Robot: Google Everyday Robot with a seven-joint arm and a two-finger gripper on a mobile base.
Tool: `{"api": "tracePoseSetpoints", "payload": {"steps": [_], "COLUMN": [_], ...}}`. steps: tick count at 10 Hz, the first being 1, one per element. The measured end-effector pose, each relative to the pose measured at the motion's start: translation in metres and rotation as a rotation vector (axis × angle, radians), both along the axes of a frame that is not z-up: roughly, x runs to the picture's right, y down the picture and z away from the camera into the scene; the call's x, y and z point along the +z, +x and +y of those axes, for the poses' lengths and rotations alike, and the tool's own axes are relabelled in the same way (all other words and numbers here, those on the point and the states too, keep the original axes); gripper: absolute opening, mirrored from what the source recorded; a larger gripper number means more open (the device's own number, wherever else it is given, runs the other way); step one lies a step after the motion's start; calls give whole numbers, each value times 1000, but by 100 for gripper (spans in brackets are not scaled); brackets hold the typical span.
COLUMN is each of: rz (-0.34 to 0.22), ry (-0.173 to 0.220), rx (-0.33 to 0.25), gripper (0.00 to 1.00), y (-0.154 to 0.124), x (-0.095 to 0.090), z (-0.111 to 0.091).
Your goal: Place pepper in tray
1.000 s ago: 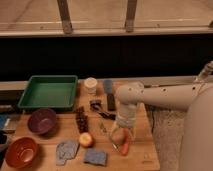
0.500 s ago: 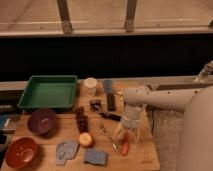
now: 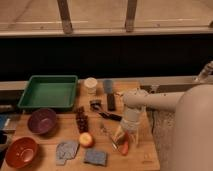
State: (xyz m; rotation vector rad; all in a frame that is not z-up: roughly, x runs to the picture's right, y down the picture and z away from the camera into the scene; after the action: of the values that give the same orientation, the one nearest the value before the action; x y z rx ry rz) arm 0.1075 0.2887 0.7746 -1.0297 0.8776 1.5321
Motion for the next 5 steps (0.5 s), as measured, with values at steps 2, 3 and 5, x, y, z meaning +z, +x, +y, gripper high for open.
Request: {"api": "tracePoseSetpoints", "payload": {"steps": [2,3,5], "rz": [4,6,8], "ry": [1,6,11], "rx": [-1,-5,-12], "gripper": [49,38,18], "y": [3,3,1], "x": [1,-1,-2], "z": [3,2,2]}}
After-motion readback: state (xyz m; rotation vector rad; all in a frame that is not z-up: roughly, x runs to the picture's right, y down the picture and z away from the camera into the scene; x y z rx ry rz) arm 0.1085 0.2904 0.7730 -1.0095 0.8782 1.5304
